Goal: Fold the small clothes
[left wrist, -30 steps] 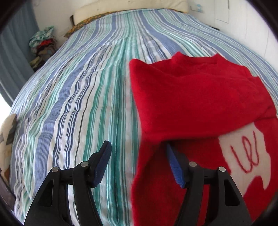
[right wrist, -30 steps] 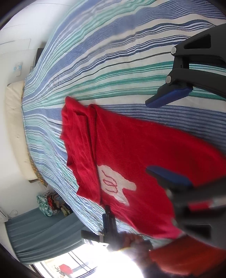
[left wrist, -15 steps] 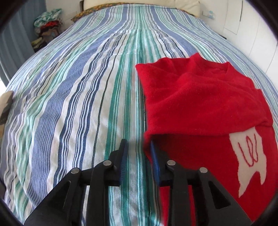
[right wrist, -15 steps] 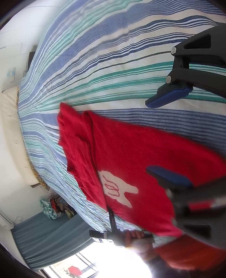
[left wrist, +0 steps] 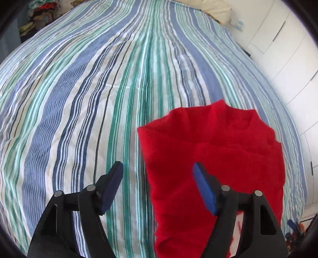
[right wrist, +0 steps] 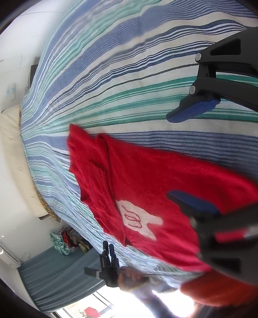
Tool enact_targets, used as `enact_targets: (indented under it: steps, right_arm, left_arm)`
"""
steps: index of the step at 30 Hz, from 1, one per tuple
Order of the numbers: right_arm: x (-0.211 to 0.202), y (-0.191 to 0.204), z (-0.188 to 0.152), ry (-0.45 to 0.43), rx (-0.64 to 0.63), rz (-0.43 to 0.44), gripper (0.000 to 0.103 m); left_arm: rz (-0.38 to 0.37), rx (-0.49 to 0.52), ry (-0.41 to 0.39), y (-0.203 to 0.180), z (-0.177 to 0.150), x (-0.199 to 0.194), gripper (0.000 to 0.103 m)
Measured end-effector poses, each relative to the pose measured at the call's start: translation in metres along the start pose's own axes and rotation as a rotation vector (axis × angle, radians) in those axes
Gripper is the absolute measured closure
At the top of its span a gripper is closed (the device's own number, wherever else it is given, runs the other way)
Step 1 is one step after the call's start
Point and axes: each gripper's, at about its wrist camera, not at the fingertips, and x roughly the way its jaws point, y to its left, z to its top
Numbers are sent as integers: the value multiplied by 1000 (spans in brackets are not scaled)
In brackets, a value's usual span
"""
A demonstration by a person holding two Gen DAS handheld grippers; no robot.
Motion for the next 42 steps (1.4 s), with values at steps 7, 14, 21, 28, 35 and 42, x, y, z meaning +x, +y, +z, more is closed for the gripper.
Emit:
enact_targets:
  steps: [7,14,21,28,35,42]
  right_arm:
    - [1,4,-4,17,-40,-24,33]
    - [5,1,-4,25,-23,-13,33]
    - [-2,3,-4,6,-31,-17,33]
    - [-10,9,-4,-17,-53,-27,33]
    - [-17,-4,-2,-42,-3,-46,33]
    - [-12,-12,-1,-39,42,-80,30]
  left_arm:
    - [100,-4,-99,-5,-7,12,99]
    - [207,85,-77,-23,-19,5,65]
    - [249,131,-89,-20,-66,-17,44]
    - [262,71,-82,-4,-90,-17,41]
    - [241,51,-187,-8,-134,-79,21]
    - [226,39,-191,-25,-187,-108,15]
